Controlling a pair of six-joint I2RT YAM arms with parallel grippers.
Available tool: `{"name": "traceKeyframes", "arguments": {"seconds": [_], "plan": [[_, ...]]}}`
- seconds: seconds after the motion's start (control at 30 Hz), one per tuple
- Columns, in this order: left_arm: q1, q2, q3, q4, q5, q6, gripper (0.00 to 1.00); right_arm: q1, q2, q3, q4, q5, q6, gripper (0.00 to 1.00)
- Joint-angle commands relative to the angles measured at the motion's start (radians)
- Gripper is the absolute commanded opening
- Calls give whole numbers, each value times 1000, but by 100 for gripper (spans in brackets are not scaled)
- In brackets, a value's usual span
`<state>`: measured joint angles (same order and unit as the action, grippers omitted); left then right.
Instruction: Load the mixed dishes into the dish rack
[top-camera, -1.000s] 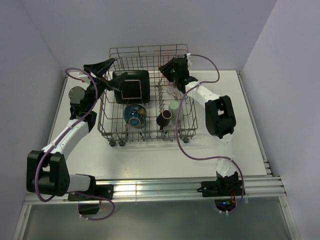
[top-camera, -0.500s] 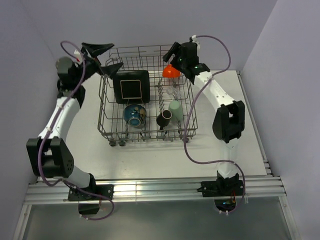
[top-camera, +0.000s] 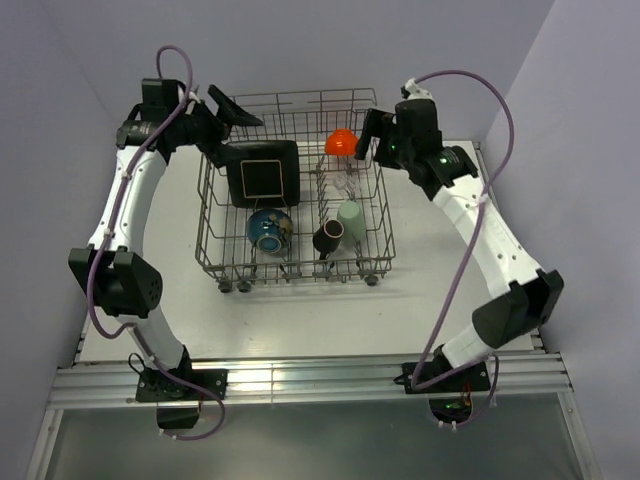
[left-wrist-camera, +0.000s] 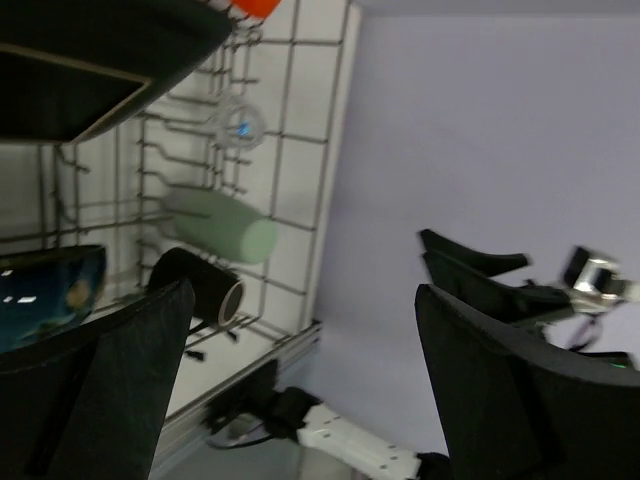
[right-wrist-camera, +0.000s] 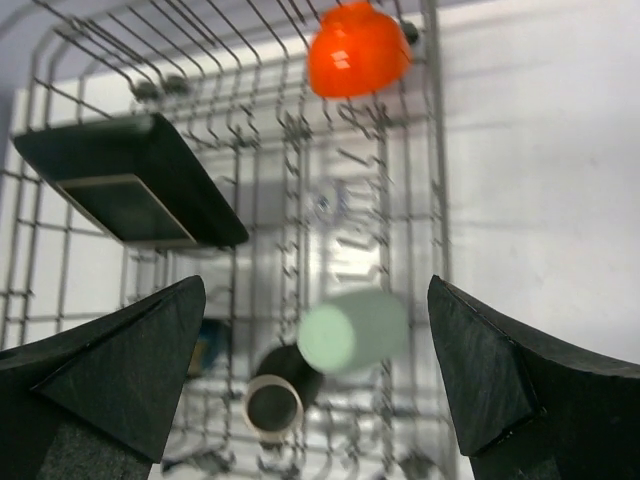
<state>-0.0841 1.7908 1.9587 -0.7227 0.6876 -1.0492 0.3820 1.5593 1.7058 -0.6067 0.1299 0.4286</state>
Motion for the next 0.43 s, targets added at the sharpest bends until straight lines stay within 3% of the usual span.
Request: {"name": "traceKeyframes", "arguments": {"seconds": [0.0, 0.17, 0.4], "plan": [[-92, -111, -30, -218, -173, 279, 99, 9, -116, -40, -131, 73, -74, 100], [-143, -310, -304, -158, -316, 339, 99, 17, -278, -153, -235, 74, -50, 100], [-155, -652, -555, -107, -326, 353, 99, 23, -461, -354, -318, -36, 53, 100]]}}
